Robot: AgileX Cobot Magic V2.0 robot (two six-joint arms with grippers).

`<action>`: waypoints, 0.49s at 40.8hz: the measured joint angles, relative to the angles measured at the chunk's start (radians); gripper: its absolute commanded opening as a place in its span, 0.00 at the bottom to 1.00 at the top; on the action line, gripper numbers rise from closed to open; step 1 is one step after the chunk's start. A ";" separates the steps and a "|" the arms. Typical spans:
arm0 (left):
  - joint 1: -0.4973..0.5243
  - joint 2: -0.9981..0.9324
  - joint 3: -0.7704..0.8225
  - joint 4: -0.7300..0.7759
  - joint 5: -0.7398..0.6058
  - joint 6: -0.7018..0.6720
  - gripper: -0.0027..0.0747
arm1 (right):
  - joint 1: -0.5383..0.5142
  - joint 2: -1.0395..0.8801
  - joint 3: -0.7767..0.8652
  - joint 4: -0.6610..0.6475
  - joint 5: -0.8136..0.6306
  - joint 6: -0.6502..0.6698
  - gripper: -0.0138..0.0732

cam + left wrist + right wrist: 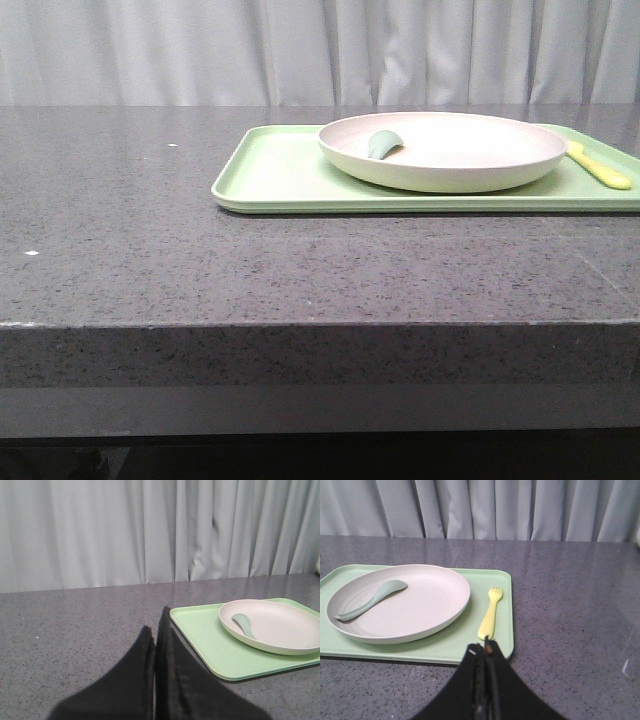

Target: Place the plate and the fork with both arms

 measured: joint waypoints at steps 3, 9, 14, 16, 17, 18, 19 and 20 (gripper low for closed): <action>0.000 0.000 0.003 0.000 -0.004 0.000 0.01 | 0.000 0.000 0.000 0.000 0.000 0.000 0.02; 0.000 0.000 0.013 0.000 -0.009 0.002 0.01 | 0.000 0.000 0.000 0.000 0.000 0.000 0.02; 0.001 -0.015 0.024 -0.016 -0.009 0.042 0.01 | 0.000 0.000 0.000 0.000 0.000 0.000 0.02; 0.008 -0.033 0.037 -0.020 -0.009 0.055 0.01 | 0.000 0.000 0.000 0.000 0.000 0.000 0.02; 0.016 -0.044 0.045 -0.023 -0.009 0.056 0.01 | 0.000 0.000 0.000 0.000 0.000 0.000 0.02; 0.026 -0.053 0.051 -0.026 -0.009 0.059 0.01 | 0.000 0.000 0.000 0.000 0.000 0.000 0.02; 0.036 -0.066 0.061 -0.028 -0.009 0.061 0.01 | 0.000 0.000 0.000 0.000 0.000 0.000 0.02; 0.050 -0.079 0.071 -0.031 -0.009 0.061 0.01 | 0.000 0.000 0.000 0.000 0.000 0.000 0.02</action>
